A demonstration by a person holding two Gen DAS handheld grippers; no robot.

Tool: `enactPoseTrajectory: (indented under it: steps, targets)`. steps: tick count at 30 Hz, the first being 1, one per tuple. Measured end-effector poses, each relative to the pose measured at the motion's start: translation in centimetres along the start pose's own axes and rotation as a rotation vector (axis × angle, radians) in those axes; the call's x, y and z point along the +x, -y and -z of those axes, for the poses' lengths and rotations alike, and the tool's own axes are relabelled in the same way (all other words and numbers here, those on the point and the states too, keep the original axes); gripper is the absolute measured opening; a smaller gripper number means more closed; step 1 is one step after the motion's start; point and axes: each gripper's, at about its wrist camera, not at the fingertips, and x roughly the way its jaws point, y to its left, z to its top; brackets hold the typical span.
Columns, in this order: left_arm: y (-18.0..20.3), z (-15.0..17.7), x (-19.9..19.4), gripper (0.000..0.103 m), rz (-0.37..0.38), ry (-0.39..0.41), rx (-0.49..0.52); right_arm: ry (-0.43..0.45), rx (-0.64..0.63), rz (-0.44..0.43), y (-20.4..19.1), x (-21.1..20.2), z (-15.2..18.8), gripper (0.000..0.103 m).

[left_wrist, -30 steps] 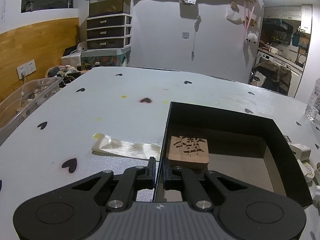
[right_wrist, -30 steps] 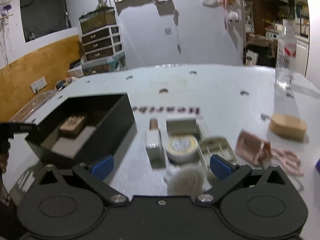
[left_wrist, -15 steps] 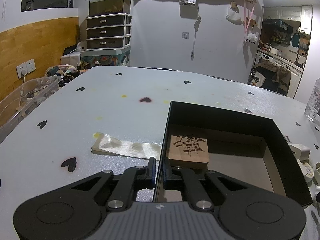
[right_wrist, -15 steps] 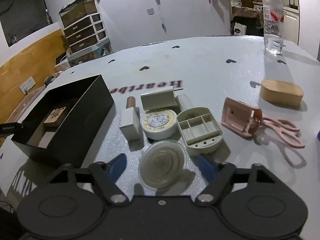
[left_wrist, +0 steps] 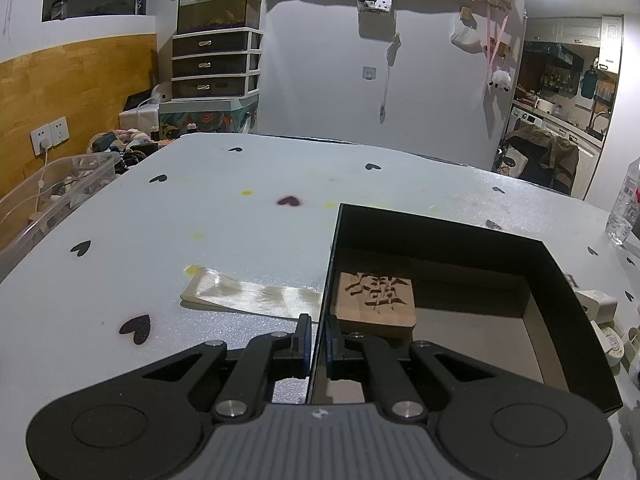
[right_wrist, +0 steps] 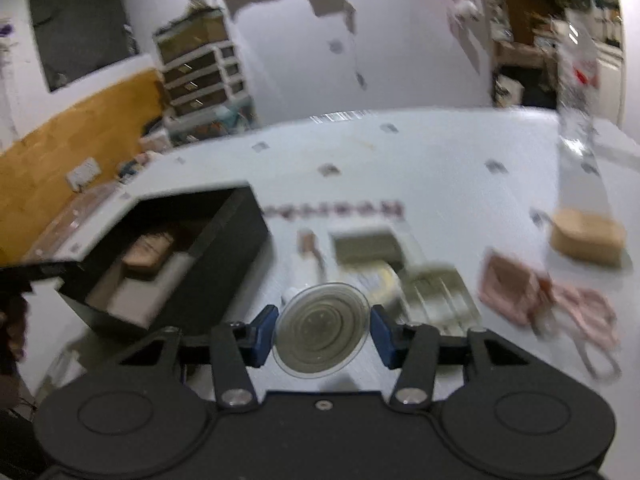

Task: Organize rigid objects
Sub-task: 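Grasp the clear round lid with the right tool, then lower the clear lid into the black box and open the right tool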

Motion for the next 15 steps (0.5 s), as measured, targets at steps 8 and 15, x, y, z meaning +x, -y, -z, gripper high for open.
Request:
enactPoseTrajectory:
  steps: [8,15]
  targets:
    - [-0.1,0.0,0.0,0.006,0.005,0.003,-0.008,0.039,-0.109,-0.193,-5.8,2.2,-5.5,0.051]
    - [-0.3,0.1,0.0,0.006,0.016,0.005,-0.011,-0.090,-0.166,-0.233,-10.7,8.0,-7.8,0.051]
